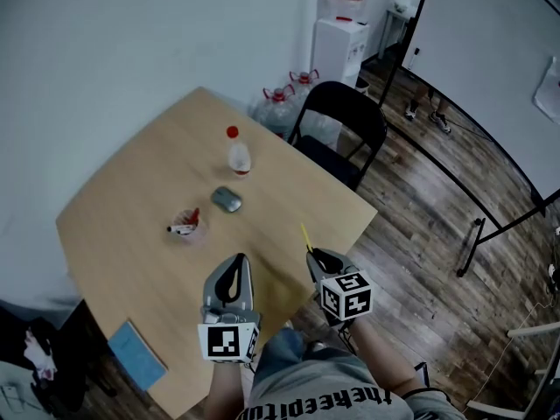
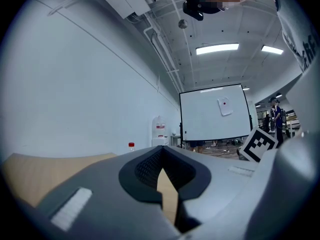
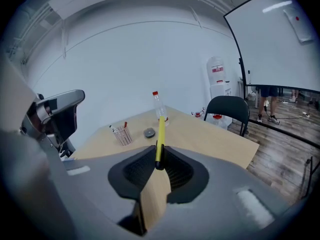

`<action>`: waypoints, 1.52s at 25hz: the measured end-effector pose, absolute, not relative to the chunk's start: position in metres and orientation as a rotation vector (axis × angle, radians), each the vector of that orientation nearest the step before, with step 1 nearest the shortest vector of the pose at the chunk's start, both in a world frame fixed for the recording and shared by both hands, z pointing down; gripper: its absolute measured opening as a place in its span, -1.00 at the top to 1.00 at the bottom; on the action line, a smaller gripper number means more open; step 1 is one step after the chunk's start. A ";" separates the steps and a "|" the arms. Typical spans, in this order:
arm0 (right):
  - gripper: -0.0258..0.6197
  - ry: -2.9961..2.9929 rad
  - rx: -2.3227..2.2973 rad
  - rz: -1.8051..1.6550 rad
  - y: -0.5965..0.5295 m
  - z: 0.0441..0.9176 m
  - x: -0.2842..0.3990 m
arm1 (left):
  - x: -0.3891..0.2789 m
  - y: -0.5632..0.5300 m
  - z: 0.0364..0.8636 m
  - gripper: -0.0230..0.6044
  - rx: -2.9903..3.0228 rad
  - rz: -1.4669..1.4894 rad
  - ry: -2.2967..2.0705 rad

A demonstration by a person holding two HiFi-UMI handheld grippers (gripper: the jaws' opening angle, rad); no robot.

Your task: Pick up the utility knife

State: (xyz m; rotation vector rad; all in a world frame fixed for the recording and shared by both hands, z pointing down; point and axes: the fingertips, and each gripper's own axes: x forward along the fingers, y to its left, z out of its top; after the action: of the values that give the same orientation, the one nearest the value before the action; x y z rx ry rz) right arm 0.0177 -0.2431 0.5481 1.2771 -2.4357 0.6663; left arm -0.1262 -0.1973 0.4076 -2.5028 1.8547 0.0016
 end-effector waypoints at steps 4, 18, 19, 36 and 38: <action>0.74 -2.468 1.277 0.617 -0.235 0.535 0.022 | -0.123 -0.190 0.404 0.86 -2.488 0.001 1.863; 0.74 -2.606 1.317 0.419 -0.215 0.480 0.036 | -0.111 -0.168 0.398 0.86 -2.451 0.018 1.865; 0.74 -2.614 1.320 0.405 -0.214 0.477 0.037 | -0.110 -0.167 0.396 0.86 -2.447 0.017 1.867; 0.74 -2.763 1.343 0.154 -0.197 0.421 0.054 | -0.098 -0.152 0.386 0.86 -2.409 0.029 1.884; 0.74 -2.779 1.343 0.127 -0.196 0.416 0.055 | -0.098 -0.151 0.388 0.86 -2.403 0.033 1.883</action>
State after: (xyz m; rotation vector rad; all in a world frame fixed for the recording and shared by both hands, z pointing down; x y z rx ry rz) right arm 0.0551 -0.1957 0.4157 1.3428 -2.7794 0.1270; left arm -0.0978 -0.1509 0.3880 -2.4033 1.8834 0.0333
